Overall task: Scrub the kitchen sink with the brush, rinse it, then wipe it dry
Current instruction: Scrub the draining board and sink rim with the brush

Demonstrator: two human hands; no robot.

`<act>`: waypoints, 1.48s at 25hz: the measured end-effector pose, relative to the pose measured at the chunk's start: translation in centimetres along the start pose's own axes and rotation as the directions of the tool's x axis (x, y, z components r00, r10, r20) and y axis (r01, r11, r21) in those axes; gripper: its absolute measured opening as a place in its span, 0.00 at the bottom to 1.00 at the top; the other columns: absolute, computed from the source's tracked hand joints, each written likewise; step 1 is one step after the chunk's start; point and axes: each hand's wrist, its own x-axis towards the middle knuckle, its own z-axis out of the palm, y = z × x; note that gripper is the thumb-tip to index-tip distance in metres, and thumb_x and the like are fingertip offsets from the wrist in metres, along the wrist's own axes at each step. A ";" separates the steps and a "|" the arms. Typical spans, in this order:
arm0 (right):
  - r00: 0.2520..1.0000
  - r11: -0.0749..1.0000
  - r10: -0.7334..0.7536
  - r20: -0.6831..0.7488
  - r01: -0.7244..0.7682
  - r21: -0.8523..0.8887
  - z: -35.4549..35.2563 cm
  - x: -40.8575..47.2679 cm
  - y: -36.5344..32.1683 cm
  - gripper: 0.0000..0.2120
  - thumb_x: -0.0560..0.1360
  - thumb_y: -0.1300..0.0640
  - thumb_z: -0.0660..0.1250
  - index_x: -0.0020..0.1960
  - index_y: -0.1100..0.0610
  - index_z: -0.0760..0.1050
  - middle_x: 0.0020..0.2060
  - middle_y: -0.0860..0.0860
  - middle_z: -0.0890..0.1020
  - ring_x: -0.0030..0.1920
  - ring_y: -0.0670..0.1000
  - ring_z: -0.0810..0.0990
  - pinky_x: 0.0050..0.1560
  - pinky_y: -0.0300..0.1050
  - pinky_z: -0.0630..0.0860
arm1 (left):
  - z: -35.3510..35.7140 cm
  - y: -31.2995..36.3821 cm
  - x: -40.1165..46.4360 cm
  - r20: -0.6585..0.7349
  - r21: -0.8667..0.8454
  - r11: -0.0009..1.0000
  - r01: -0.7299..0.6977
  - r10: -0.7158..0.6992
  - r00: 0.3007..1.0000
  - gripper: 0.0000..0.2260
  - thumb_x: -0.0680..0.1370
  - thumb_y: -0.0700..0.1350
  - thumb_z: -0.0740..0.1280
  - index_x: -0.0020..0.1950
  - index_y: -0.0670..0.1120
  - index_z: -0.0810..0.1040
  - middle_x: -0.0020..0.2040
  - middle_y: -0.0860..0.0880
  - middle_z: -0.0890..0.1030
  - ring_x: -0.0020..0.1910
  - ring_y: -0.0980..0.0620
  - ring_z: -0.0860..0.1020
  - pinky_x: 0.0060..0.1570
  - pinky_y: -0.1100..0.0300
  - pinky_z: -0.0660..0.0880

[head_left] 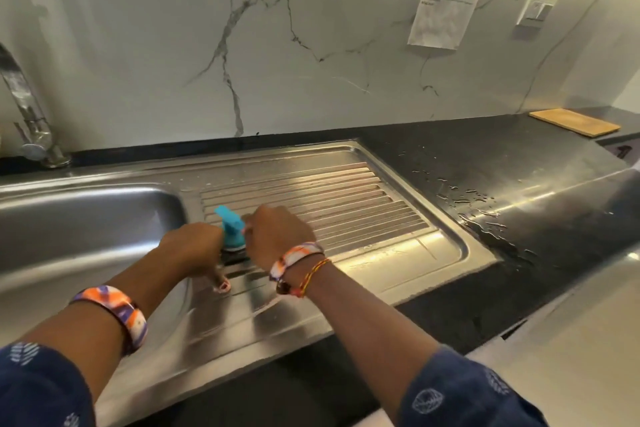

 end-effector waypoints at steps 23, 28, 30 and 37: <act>0.986 0.986 0.157 -0.049 -0.159 -0.051 -4.4 5.5 9.1 0.14 0.77 0.53 0.61 0.54 0.62 0.79 0.50 0.59 0.82 0.45 0.55 0.79 0.44 0.44 0.73 | 1.1 0.0 -0.9 -0.050 -0.165 0.985 0.050 -0.060 0.997 0.21 0.67 0.60 0.74 0.33 0.48 0.67 0.34 0.52 0.70 0.40 0.51 0.75 0.40 0.60 0.71; 0.782 0.783 0.559 -0.276 -0.607 -0.133 -10.2 3.2 17.4 0.16 0.78 0.57 0.61 0.61 0.66 0.73 0.56 0.63 0.78 0.55 0.62 0.78 0.54 0.51 0.73 | 1.2 -0.3 -1.0 -0.042 -0.195 0.979 0.062 -0.071 0.997 0.21 0.67 0.60 0.74 0.44 0.43 0.78 0.40 0.48 0.76 0.42 0.50 0.77 0.43 0.59 0.73; 0.803 0.820 0.507 -0.312 -0.561 -0.112 -9.1 3.0 15.8 0.16 0.78 0.57 0.61 0.60 0.66 0.73 0.56 0.63 0.79 0.55 0.62 0.78 0.53 0.50 0.74 | 1.0 -0.3 -1.1 -0.045 -0.177 0.982 0.062 -0.071 0.996 0.20 0.67 0.60 0.74 0.37 0.45 0.74 0.41 0.48 0.77 0.43 0.49 0.77 0.42 0.59 0.71; 0.992 0.993 -0.121 -0.045 0.121 -0.006 0.8 4.5 1.1 0.16 0.78 0.55 0.58 0.63 0.56 0.77 0.56 0.59 0.81 0.56 0.59 0.79 0.53 0.46 0.74 | -0.3 0.4 -0.9 -0.017 -0.077 0.996 0.050 -0.051 0.999 0.19 0.67 0.59 0.74 0.43 0.46 0.75 0.42 0.48 0.76 0.52 0.48 0.79 0.46 0.59 0.74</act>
